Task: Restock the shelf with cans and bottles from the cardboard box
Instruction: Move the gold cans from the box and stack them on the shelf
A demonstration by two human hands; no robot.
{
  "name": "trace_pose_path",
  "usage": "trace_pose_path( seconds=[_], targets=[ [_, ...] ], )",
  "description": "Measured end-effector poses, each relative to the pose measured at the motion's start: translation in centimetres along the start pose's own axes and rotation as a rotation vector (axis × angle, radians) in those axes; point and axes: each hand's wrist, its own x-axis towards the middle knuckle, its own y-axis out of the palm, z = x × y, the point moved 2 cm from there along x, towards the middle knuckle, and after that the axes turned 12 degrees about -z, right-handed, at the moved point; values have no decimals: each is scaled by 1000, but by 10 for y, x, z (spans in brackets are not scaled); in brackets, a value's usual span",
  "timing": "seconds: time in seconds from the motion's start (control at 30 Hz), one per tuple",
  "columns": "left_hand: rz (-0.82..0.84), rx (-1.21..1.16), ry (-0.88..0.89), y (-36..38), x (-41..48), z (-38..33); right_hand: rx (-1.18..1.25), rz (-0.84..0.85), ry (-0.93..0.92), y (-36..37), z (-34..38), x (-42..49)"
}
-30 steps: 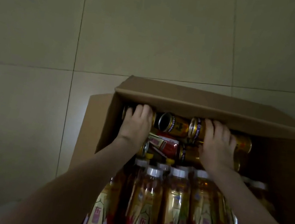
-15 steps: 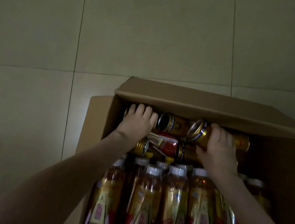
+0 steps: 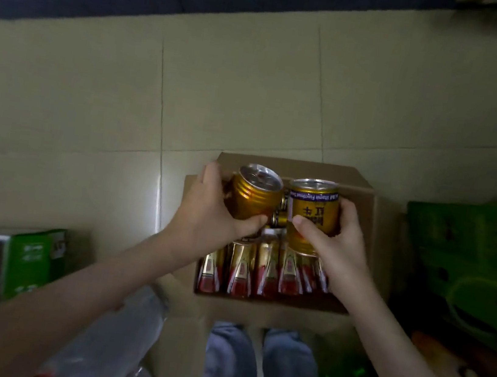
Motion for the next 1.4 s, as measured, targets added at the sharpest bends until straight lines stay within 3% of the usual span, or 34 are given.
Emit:
trace_pose_path(
  seconds=[0.23,0.37,0.5,0.83,1.07,1.4],
  targets=[
    [36,-355,-197,-100,-66,-144,269,77,-55,-66,128,-128],
    [237,-524,-208,-132,-101,-210,391,43,-104,-100,169,-199],
    [590,-596,-224,-148,-148,-263,523,-12,-183,-138,196,-285],
    [1033,-442,54,-138,-311,-376,862,-284,-286,-239,172,-482],
    [1155,-344,370,-110,-460,-431,384,-838,-495,-331,122,-638],
    [1488,-498,583,-65,-748,-486,13,-1215,-441,-448,3,-877]
  ],
)
